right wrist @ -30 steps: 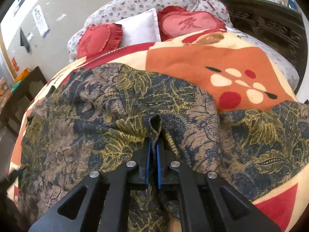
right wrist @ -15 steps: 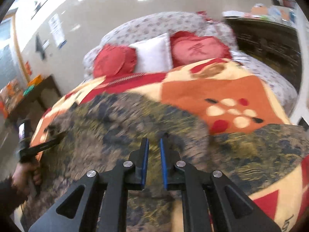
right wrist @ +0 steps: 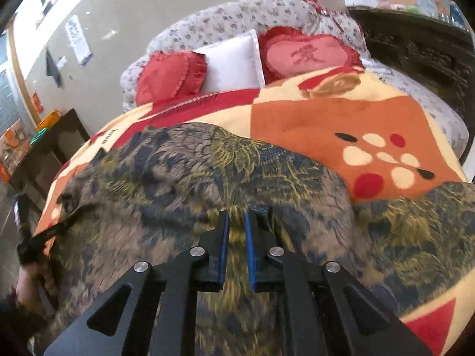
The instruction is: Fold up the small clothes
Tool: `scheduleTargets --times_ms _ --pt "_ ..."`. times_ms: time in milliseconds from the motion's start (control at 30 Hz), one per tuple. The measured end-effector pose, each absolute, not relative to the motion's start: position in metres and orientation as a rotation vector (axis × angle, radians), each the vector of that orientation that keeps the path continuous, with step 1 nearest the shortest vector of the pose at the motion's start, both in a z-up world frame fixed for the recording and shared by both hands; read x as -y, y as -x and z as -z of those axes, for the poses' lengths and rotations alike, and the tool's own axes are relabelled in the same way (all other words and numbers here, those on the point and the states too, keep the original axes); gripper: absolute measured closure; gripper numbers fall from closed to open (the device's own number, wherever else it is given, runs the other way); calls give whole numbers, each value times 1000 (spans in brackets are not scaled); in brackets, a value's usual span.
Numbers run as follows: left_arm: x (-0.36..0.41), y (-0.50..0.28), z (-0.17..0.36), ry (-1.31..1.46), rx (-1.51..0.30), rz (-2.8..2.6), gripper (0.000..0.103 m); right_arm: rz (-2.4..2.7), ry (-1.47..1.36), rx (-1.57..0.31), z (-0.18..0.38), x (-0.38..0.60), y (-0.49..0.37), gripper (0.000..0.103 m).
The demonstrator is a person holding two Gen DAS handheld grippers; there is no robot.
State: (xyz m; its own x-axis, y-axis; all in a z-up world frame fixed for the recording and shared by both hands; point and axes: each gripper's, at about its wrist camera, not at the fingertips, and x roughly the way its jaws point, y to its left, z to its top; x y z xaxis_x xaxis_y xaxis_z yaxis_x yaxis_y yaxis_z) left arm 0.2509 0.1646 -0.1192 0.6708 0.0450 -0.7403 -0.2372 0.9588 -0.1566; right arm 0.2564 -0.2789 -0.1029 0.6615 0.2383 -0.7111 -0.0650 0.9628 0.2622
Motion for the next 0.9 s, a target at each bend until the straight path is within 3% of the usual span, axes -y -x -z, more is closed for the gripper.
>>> scheduleTargets --times_ms 67,233,300,333,367,533,633,700,767,900 --pt "-165 -253 120 255 -825 -153 94 -142 -216 -890 125 277 -272 91" --pt "-162 -256 111 245 -834 -140 92 -119 -215 -908 120 277 -274 90" --pt "-165 -243 91 301 -754 -125 76 -103 -179 -896 103 273 -268 90" --pt "-164 -238 84 317 -721 -118 59 -110 -168 -859 92 270 -262 90" --pt "-161 -231 74 330 -674 -97 51 -123 -160 -829 83 266 -255 90" --pt "-118 -243 78 204 -715 30 51 -190 -117 -801 81 235 -233 85" --pt "-111 -271 102 131 -818 -51 63 -170 -65 -874 112 219 -227 82" --pt "-126 -283 111 194 -847 -72 64 -170 -36 -844 120 215 -220 81" --pt "-133 -289 104 217 -840 -78 66 -192 -52 -846 121 216 -221 75" --pt "-148 -282 81 250 -797 -75 64 -203 -60 -845 123 218 -222 73"
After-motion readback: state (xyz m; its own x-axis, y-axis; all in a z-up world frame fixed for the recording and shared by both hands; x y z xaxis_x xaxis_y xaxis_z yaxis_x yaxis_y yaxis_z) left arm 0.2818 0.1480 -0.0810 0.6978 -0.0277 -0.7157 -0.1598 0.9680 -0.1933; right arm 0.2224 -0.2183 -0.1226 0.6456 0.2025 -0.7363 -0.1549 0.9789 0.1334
